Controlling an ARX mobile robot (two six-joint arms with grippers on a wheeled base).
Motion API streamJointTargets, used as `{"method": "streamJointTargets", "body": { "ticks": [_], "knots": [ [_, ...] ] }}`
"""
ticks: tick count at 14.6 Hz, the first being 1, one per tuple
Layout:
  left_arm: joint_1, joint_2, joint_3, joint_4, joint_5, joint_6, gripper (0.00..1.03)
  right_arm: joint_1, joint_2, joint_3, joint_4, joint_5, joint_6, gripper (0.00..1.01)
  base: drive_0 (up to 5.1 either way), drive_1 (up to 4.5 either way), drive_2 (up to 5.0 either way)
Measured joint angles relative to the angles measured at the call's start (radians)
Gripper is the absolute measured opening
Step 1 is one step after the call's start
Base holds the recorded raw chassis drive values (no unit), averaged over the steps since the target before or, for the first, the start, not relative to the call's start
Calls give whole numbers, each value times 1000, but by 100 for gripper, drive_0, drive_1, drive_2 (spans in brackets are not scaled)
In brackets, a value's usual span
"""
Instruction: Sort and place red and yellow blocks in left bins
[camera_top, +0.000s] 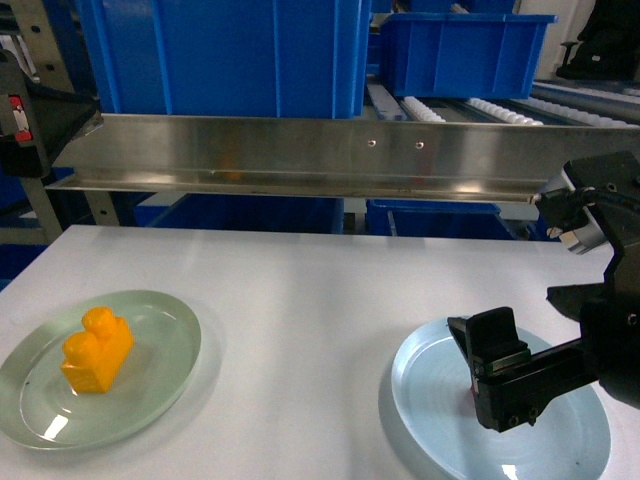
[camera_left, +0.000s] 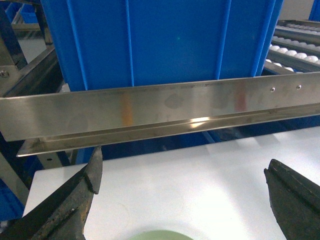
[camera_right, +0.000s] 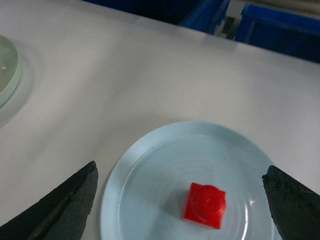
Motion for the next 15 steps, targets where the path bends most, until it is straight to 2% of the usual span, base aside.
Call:
{"method": "streamJointTargets", "body": {
  "ticks": [1,2,3,5,8,13,14,15],
  "knots": [
    [0,0,0,0,0,0,98,-1,15,0,-8,-17,41,98,0,0,0],
    [0,0,0,-1,0,0,98,-1,36,1,-3,10,69,98,0,0,0],
    [2,0,0,0,0,0,98,0,72,3,10,26,89,98,0,0,0],
    [2,0,0,0,0,0,98,-15,142,3,22,25,122,98,0,0,0],
    [2,0,0,0,-1,0,98,-50,238,29,32,31,141,98,0,0,0],
    [2,0,0,0,-1,0,98,-50,313,95,19,29,144,98,0,0,0],
    [2,0,0,0,-1,0,98,-44,328,94,37,41,146,95,0,0,0],
    [2,0,0,0,0,0,98,-44,339,92,62,42,148,84,0,0,0]
  ]
}}
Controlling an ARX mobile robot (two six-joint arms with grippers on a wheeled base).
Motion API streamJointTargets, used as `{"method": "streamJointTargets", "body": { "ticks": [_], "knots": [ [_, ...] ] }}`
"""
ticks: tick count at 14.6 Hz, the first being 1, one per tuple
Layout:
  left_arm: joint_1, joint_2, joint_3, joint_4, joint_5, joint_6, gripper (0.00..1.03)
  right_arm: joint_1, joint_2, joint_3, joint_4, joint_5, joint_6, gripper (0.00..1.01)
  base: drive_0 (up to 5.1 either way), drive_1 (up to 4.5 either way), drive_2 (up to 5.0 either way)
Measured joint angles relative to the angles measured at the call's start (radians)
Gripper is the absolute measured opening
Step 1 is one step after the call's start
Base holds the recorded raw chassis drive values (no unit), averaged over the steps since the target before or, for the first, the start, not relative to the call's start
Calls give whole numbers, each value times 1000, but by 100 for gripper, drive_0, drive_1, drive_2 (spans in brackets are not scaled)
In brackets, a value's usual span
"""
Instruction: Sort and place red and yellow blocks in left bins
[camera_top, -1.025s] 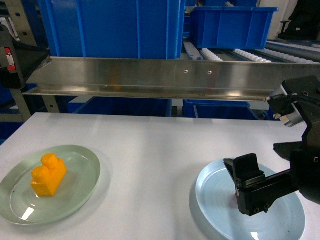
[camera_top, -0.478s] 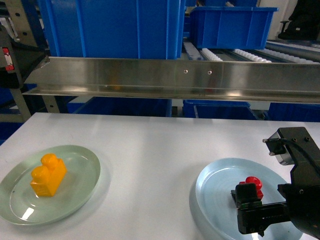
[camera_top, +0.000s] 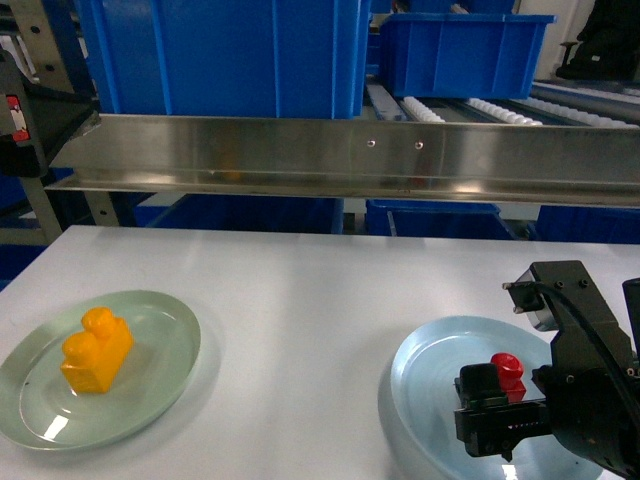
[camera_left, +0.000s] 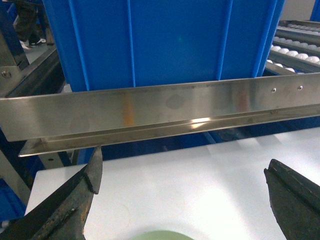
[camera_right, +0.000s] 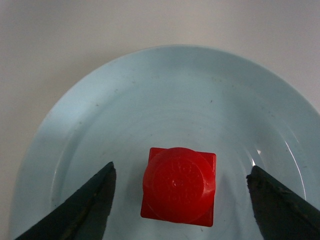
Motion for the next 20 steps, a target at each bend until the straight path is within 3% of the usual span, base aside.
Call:
{"method": "streamJointTargets", "body": {
  "ticks": [5,11,15,18,20],
  "knots": [
    [0,0,0,0,-2,0,98,8,56,-48,132,15,32,31,0,0,0],
    [0,0,0,0,-3,0,98,31,18,-94,178,59,17,29,0,0,0],
    [0,0,0,-1,-2,0,98,-5,-300,-233,226,45,-57,28,0,0,0],
    [0,0,0,-1,-2,0,98,-37,-617,-357,131,18,-111,28,0,0,0],
    [0,0,0,-1,-3,0,98,-50,-892,-422,-24,18,-117,28,0,0,0]
  ]
}}
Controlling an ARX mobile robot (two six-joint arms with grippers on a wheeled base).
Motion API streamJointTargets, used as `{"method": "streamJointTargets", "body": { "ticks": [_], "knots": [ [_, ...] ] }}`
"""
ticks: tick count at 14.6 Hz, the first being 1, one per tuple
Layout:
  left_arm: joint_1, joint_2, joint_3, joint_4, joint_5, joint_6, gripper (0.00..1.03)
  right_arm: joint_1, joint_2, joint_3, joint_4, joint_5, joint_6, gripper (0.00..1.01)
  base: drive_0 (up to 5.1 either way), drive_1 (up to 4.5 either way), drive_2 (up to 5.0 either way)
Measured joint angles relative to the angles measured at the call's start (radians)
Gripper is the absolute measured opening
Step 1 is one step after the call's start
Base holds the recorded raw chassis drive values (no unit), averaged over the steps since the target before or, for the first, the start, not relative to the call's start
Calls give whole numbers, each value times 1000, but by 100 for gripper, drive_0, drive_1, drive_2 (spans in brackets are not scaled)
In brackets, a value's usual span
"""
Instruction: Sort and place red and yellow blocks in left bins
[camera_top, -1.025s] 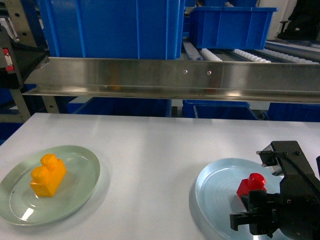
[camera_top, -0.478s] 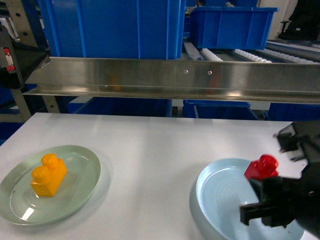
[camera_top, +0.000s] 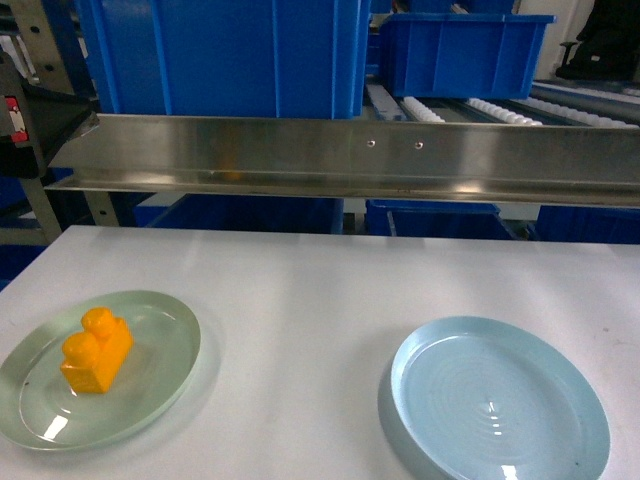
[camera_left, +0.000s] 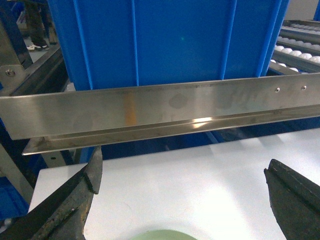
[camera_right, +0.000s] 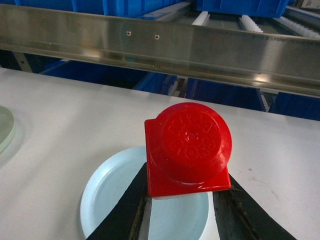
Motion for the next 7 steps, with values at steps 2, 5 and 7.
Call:
{"method": "streamJointTargets", "body": {
  "ticks": [2,5,7],
  "knots": [
    [0,0,0,0,0,0,98,2,-268,-56,-187,6,3,28,0,0,0],
    [-2,0,0,-1,0,1,98,60,-557,-73,-377,44,8,28,0,0,0],
    [-32,51,15,-47,-77,19,98,70,-549,-75,-363,45,7,28,0,0,0]
  ]
}}
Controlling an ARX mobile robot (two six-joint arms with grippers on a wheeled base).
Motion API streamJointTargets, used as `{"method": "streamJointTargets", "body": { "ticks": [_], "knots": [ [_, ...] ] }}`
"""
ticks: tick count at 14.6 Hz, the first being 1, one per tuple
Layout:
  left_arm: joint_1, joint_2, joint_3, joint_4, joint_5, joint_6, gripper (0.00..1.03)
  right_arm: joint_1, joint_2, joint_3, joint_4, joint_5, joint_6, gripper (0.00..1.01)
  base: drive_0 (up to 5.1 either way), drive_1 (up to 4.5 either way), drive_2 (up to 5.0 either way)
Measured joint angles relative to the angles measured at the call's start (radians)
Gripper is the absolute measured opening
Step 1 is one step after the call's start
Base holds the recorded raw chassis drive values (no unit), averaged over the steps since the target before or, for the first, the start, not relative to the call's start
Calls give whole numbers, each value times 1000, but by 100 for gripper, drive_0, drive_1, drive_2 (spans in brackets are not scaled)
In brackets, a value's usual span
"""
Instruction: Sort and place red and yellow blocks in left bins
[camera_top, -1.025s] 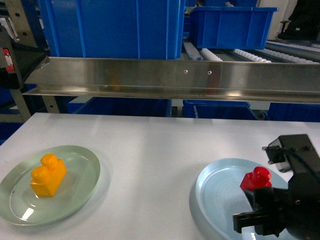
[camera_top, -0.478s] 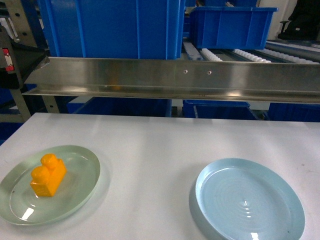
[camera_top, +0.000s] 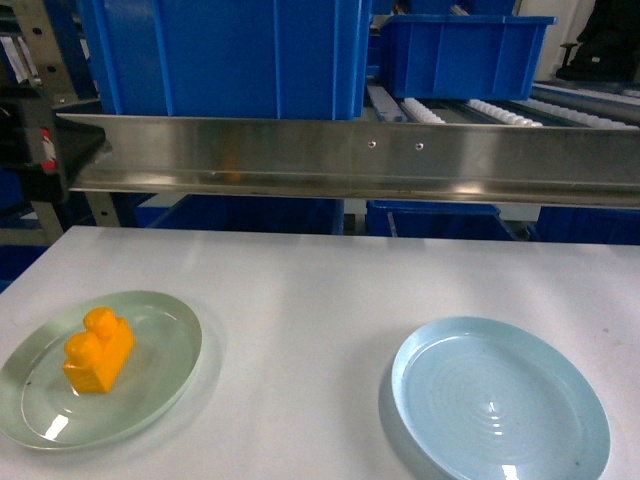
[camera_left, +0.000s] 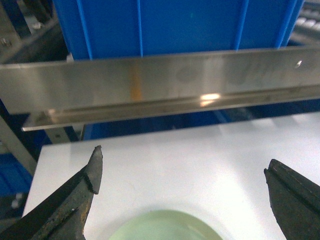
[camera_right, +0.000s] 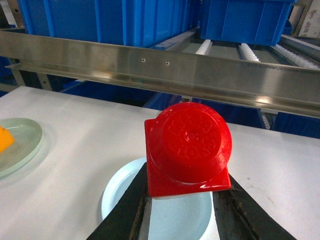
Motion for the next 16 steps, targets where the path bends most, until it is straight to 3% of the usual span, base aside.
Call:
{"method": "streamJointTargets", "body": {
  "ticks": [2,8,12,16],
  "knots": [
    [-34,127,19,-3,-114,8,98,-1,15,-5,11,-12,-4,28,0,0,0],
    [-54,160,27,3,-205,8,98,-3,14,-5,10,-31,-7,28,0,0,0],
    [-98,237,13,13,-275,7,98,-22,23,-7,31,-59,-16,28,0,0,0],
    [-72,379,10,72,-337,-5,98,-35,61,-7,54,-116,-45,28,0,0,0]
  ]
}}
